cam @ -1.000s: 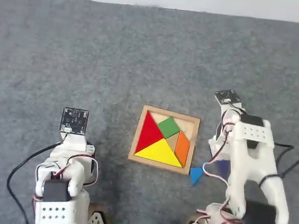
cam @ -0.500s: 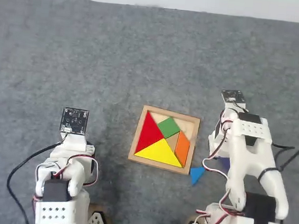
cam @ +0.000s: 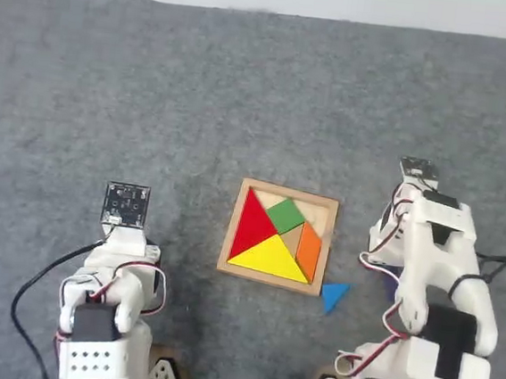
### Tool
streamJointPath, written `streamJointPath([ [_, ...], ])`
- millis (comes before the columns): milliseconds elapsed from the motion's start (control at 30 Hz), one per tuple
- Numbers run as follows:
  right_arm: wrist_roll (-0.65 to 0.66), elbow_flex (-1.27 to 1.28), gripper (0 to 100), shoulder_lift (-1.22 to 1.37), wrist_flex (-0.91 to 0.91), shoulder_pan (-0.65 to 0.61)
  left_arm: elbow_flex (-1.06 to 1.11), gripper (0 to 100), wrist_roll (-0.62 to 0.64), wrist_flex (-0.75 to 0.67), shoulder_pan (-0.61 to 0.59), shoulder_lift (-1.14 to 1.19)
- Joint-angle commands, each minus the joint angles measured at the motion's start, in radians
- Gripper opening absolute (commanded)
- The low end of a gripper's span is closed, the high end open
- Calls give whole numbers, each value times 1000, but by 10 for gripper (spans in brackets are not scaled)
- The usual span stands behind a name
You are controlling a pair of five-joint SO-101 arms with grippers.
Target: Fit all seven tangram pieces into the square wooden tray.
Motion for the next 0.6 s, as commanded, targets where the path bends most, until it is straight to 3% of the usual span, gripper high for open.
streamJointPath([
  [0,-9,-23,75,18,-7,24,-13,18,17,3,-5,-18],
  [100,-6,-58,3,18,2,21,-13,18,17,3,-5,-18],
  [300,-5,-249,7,16,131,-28,-13,18,17,3,-5,-18],
  [567,-12,-522,7,24,278,-298,-13,18,17,3,-5,-18],
])
